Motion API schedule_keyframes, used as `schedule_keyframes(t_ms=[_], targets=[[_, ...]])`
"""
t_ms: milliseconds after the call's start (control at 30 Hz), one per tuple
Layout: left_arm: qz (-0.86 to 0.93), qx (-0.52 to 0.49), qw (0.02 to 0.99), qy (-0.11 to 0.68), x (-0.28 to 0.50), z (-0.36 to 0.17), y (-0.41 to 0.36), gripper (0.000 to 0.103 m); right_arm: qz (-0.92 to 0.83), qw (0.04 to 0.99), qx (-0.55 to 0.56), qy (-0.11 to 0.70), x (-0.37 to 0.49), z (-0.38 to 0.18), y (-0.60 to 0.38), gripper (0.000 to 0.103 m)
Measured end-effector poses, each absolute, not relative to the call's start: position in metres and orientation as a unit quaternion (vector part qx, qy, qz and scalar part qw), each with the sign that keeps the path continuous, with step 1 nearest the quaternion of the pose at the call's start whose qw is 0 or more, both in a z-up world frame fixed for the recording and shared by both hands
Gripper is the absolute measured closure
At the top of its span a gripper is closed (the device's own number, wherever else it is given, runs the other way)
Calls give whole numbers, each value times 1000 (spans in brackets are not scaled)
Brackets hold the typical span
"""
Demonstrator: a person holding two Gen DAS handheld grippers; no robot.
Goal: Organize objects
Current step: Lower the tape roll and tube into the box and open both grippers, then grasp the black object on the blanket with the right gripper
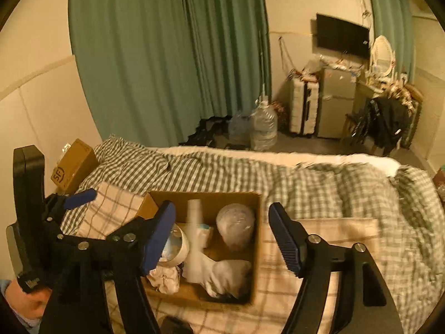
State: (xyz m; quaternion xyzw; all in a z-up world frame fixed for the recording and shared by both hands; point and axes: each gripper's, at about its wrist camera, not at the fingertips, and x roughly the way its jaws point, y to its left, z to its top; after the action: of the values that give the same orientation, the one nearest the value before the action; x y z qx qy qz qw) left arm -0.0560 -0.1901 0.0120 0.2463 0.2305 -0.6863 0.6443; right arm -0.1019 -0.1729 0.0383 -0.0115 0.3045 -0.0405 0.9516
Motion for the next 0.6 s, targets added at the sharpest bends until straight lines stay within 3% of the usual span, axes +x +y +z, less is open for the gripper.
schedule_keyframes(t_ms=[133, 200, 300, 600], targets=[[-686, 232, 657, 212, -49, 48, -156, 0, -55, 958, -21, 281, -141, 72, -167, 27], [-685, 223, 662, 206, -46, 63, -138, 0, -61, 961, -20, 270, -162, 89, -162, 20], [-684, 212, 667, 208, -39, 76, -111, 0, -68, 964, -30, 257, -191, 104, -150, 19], [-665, 193, 687, 220, -17, 65, -50, 0, -70, 961, -46, 262, -240, 89, -118, 17]])
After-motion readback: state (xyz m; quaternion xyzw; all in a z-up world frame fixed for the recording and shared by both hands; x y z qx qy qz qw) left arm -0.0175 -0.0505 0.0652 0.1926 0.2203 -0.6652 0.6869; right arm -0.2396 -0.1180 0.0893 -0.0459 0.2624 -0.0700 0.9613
